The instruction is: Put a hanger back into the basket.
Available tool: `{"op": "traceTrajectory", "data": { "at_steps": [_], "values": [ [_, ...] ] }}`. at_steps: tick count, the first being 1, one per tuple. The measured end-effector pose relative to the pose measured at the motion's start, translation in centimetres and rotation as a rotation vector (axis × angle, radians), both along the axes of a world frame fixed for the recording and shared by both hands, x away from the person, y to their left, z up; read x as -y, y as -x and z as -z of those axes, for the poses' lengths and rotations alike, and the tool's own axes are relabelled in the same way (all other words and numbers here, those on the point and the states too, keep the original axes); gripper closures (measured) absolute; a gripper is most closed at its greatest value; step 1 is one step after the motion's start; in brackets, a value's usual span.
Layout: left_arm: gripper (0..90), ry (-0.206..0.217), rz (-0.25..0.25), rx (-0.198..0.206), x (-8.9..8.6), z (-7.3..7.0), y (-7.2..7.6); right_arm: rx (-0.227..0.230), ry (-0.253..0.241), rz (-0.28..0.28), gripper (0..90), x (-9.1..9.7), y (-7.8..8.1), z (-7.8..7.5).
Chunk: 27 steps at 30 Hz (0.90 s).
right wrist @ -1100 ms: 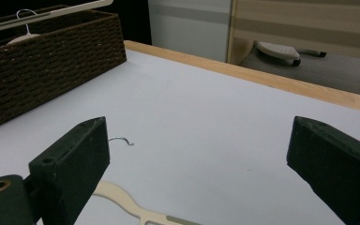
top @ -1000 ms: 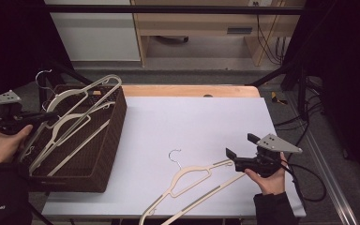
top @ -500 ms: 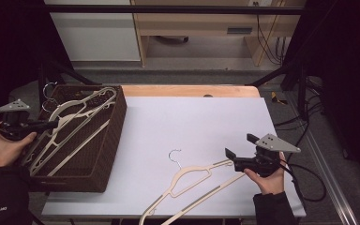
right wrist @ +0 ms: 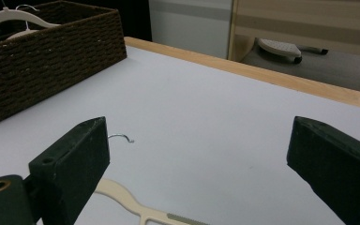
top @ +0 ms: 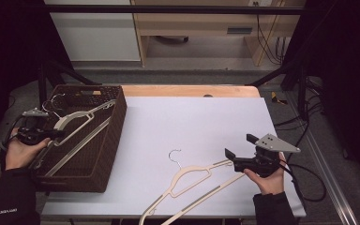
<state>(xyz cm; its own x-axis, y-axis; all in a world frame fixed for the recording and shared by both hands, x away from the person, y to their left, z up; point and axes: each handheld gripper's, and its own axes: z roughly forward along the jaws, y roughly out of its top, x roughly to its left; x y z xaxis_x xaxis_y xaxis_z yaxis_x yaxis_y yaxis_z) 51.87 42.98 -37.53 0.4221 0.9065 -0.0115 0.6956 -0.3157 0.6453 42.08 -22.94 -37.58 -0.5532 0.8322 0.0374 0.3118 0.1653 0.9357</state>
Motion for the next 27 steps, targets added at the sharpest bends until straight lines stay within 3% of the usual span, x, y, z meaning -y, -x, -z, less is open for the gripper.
{"op": "traceTrajectory", "data": {
  "at_steps": [3, 7, 14, 16, 18, 19, 22, 25, 27],
  "values": [
    [82.5, -0.002, -0.042, -0.012, -0.2, 0.3, -0.1, -0.005, 0.001, -0.001, 6.5, -0.1, 0.0, 0.0],
    [75.9, -0.046, -0.101, -0.045, -0.6, 0.6, -0.1, -0.007, -0.001, -0.001, 6.5, -0.1, 0.0, 0.0],
    [71.3, -0.024, -0.126, -0.013, -1.6, 0.5, 1.0, -0.003, 0.000, -0.002, 6.5, 0.0, 0.0, 0.0],
    [69.9, 0.015, -0.121, 0.015, -1.4, 0.2, 1.6, -0.003, 0.002, -0.004, 6.6, 0.0, 0.0, 0.0],
    [67.6, 0.011, -0.107, 0.033, -1.4, -0.2, 1.9, 0.000, 0.002, -0.003, 6.6, 0.0, 0.0, 0.0],
    [66.5, 0.048, -0.099, 0.076, -1.0, -0.7, 2.5, -0.002, 0.000, -0.003, 6.6, 0.0, 0.0, 0.0],
    [61.5, 0.078, -0.077, 0.127, -0.2, -1.6, 3.4, 0.000, -0.004, -0.001, 6.7, 0.1, 0.1, -0.1],
    [52.2, 0.116, -0.038, 0.194, 1.2, -2.2, 4.3, 0.004, -0.007, -0.001, 6.8, 0.1, 0.1, -0.2],
    [44.9, 0.131, -0.004, 0.215, 2.1, -2.5, 4.8, 0.003, -0.006, -0.004, 6.8, 0.2, 0.1, -0.2]
  ]
}}
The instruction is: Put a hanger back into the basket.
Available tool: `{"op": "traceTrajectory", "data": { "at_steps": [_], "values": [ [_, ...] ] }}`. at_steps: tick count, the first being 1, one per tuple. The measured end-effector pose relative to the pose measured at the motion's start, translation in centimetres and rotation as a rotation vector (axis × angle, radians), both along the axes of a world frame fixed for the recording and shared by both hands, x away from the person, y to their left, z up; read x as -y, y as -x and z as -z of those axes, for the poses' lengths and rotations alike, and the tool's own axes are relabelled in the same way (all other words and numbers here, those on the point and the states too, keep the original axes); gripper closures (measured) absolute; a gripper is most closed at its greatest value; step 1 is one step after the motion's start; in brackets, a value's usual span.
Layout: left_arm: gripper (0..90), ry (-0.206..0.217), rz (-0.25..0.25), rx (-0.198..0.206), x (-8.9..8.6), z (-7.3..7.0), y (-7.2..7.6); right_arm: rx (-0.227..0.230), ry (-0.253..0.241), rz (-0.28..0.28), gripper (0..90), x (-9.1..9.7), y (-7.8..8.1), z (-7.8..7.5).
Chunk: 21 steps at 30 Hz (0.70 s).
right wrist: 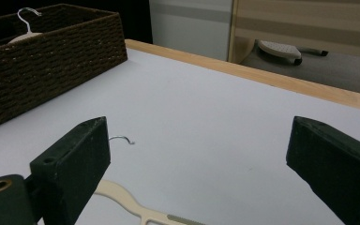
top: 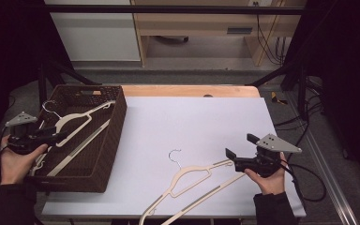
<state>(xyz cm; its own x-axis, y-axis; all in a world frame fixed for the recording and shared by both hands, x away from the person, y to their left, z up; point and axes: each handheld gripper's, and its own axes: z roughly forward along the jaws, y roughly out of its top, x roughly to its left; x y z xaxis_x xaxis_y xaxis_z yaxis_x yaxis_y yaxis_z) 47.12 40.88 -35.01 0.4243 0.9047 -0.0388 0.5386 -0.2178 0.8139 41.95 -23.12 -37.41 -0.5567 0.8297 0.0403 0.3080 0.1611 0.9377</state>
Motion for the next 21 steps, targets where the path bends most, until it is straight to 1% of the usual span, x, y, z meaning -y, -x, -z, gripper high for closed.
{"op": "traceTrajectory", "data": {
  "at_steps": [4, 9, 10, 12, 15, 17, 20, 21],
  "values": [
    [33.1, 0.044, 0.058, 0.071, 2.5, -0.4, 1.0, -0.002, -0.001, 0.001, 6.8, -0.1, 0.0, 0.0],
    [19.8, 0.086, 0.119, 0.135, 5.4, -0.7, 2.3, 0.001, -0.003, 0.003, 6.8, -0.1, 0.0, 0.0],
    [17.0, 0.109, 0.140, 0.146, 6.2, -0.7, 2.6, 0.001, -0.004, 0.003, 6.8, -0.1, 0.0, 0.0],
    [14.1, 0.138, 0.175, 0.154, 7.2, -0.6, 3.0, 0.002, -0.003, 0.003, 6.8, -0.1, 0.0, 0.0],
    [11.2, 0.148, 0.216, 0.161, 8.8, -0.4, 3.8, 0.002, 0.002, 0.000, 6.7, -0.2, 0.0, 0.1],
    [9.5, 0.151, 0.232, 0.171, 9.9, -0.3, 4.3, 0.001, -0.002, -0.002, 6.7, -0.2, 0.0, 0.1],
    [9.3, 0.178, 0.264, 0.176, 11.1, 0.1, 5.0, 0.000, 0.002, 0.000, 6.5, -0.2, -0.1, 0.1],
    [9.1, 0.163, 0.282, 0.172, 11.6, 0.1, 5.2, -0.001, 0.007, -0.005, 6.2, -0.2, -0.1, 0.2]
  ]
}}
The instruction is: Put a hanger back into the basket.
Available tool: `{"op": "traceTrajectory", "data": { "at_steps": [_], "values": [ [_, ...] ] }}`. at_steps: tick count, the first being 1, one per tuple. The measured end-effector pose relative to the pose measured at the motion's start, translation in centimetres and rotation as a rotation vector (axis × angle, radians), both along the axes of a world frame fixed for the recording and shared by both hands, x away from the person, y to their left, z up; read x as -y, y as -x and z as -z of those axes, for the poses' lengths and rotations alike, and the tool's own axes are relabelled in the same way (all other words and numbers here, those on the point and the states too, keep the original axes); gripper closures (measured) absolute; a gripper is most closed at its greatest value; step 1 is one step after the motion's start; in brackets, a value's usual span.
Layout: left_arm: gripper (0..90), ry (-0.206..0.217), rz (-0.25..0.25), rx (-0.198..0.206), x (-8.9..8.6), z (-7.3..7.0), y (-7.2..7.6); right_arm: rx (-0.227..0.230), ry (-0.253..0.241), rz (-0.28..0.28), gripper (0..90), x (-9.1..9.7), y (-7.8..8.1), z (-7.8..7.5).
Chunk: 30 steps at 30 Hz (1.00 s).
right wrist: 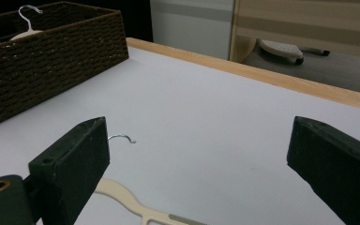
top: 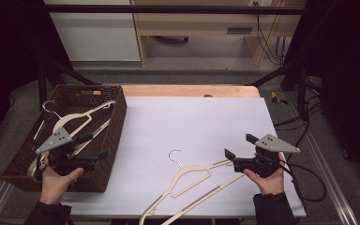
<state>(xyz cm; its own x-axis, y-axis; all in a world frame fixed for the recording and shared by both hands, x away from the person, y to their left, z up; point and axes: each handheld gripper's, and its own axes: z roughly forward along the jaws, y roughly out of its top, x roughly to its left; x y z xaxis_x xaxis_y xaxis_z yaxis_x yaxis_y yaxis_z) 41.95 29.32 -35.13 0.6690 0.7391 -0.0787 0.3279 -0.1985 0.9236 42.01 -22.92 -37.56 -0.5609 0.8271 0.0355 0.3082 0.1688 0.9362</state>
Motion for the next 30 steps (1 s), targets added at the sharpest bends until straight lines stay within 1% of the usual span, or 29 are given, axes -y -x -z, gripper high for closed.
{"op": "traceTrajectory", "data": {
  "at_steps": [1, 2, 4, 5, 7, 11, 13, 16, 18, 20, 21, 22, 24, 26, 27, 28, 30],
  "values": [
    [8.4, -0.016, 0.013, 0.003, 0.4, 0.0, 0.2, -0.001, -0.001, 0.003, 6.0, -0.1, 0.0, 0.1],
    [7.9, -0.016, 0.019, 0.010, 0.7, 0.1, 0.4, -0.002, 0.002, 0.004, 6.0, -0.2, 0.0, 0.1],
    [8.0, -0.015, 0.035, 0.005, 1.2, 0.3, 0.8, -0.004, 0.004, -0.004, 5.8, -0.3, 0.0, 0.2],
    [7.8, -0.023, 0.040, 0.007, 1.5, 0.4, 0.9, -0.007, 0.003, -0.002, 5.7, -0.4, -0.1, 0.2],
    [7.8, -0.017, 0.045, 0.009, 2.0, 0.6, 1.2, -0.012, 0.005, -0.007, 5.7, -0.6, -0.1, 0.3],
    [7.7, -0.016, 0.061, 0.017, 3.0, 0.8, 1.5, -0.020, 0.017, -0.017, 5.6, -1.1, -0.3, 0.6],
    [7.8, -0.022, 0.067, 0.022, 3.5, 1.0, 1.7, -0.027, 0.022, -0.022, 5.6, -1.5, -0.4, 0.7],
    [7.9, -0.028, 0.076, 0.019, 4.3, 1.4, 1.9, -0.041, 0.031, -0.033, 5.8, -2.0, -0.4, 0.9],
    [8.0, -0.025, 0.089, 0.012, 4.8, 1.7, 2.1, -0.046, 0.028, -0.041, 6.2, -2.4, -0.5, 1.0],
    [8.4, -0.039, 0.096, 0.019, 5.4, 2.1, 2.3, -0.055, 0.032, -0.051, 6.6, -2.9, -0.6, 1.1],
    [8.7, -0.048, 0.105, 0.013, 6.0, 2.5, 2.4, -0.058, 0.035, -0.057, 6.8, -3.2, -0.7, 1.2],
    [8.8, -0.048, 0.105, 0.013, 6.0, 2.5, 2.4, -0.058, 0.035, -0.057, 6.8, -3.2, -0.7, 1.2],
    [8.9, -0.051, 0.121, 0.004, 6.6, 3.1, 2.6, -0.060, 0.050, -0.078, 7.5, -4.0, -0.8, 1.4],
    [9.1, -0.066, 0.138, -0.006, 7.3, 3.5, 2.8, -0.071, 0.054, -0.088, 7.8, -4.6, -0.8, 1.4],
    [9.3, -0.063, 0.143, -0.010, 7.6, 3.7, 2.8, -0.070, 0.058, -0.092, 8.2, -5.0, -0.8, 1.5],
    [9.4, -0.072, 0.153, -0.016, 7.8, 3.9, 2.8, -0.077, 0.063, -0.099, 8.8, -5.2, -0.8, 1.5],
    [9.5, -0.073, 0.157, -0.022, 8.2, 4.2, 2.9, -0.088, 0.069, -0.095, 10.3, -5.9, -0.9, 1.6]
  ]
}}
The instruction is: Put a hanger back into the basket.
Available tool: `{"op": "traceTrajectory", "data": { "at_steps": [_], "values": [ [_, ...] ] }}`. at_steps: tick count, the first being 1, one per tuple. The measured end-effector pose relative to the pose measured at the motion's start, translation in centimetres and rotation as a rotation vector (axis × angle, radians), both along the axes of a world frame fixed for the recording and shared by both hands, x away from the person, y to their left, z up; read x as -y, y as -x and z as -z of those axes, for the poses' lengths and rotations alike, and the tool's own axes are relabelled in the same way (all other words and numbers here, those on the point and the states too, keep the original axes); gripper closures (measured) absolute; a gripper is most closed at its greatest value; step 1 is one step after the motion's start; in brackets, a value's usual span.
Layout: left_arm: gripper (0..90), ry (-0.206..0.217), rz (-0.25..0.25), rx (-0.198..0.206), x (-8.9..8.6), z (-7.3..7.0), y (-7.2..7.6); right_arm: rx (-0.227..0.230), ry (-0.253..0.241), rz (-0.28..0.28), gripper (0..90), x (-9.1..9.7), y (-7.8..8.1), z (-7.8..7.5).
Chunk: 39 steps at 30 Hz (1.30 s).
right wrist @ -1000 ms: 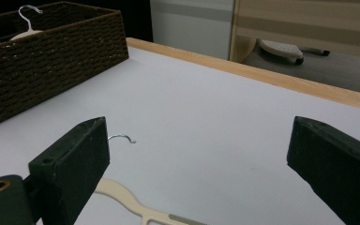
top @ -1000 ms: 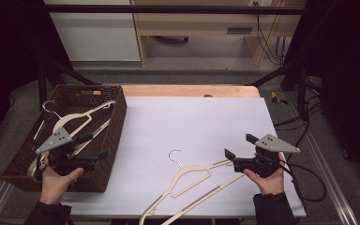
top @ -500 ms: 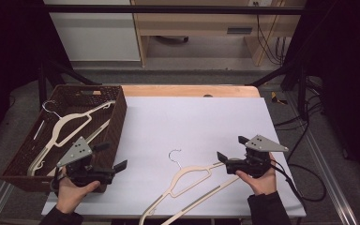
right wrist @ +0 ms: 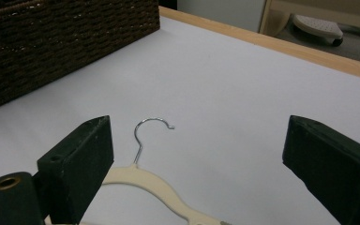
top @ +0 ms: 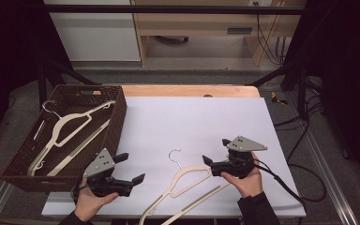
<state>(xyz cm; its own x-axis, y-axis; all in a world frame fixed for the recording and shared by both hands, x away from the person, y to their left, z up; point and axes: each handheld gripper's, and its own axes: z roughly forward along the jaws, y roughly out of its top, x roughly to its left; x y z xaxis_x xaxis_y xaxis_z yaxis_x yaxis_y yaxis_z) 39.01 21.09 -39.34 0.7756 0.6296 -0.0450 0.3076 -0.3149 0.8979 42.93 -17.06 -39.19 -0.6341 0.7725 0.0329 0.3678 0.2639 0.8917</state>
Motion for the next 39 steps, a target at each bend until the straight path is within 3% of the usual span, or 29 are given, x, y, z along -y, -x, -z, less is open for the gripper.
{"op": "traceTrajectory", "data": {
  "at_steps": [11, 20, 28, 31, 39],
  "values": [
    [10.7, -0.026, 0.008, -0.056, 0.8, 2.4, 0.0, -0.070, 0.048, -0.025, 19.1, -3.3, -0.9, 1.1],
    [10.9, -0.037, -0.004, -0.083, 0.5, 3.3, -0.2, -0.140, 0.130, -0.025, 23.6, -6.7, -2.3, 3.2],
    [11.4, -0.050, -0.017, -0.081, 0.2, 4.1, -0.3, -0.180, 0.174, -0.035, 37.1, -8.8, -3.4, 4.9],
    [11.3, -0.057, -0.016, -0.085, 0.3, 4.3, -0.4, -0.211, 0.167, -0.031, 43.1, -9.1, -3.9, 5.4],
    [9.8, -0.046, -0.012, -0.098, 0.1, 4.5, -0.7, -0.250, 0.220, -0.037, 55.2, -10.5, -4.5, 7.0]
  ]
}}
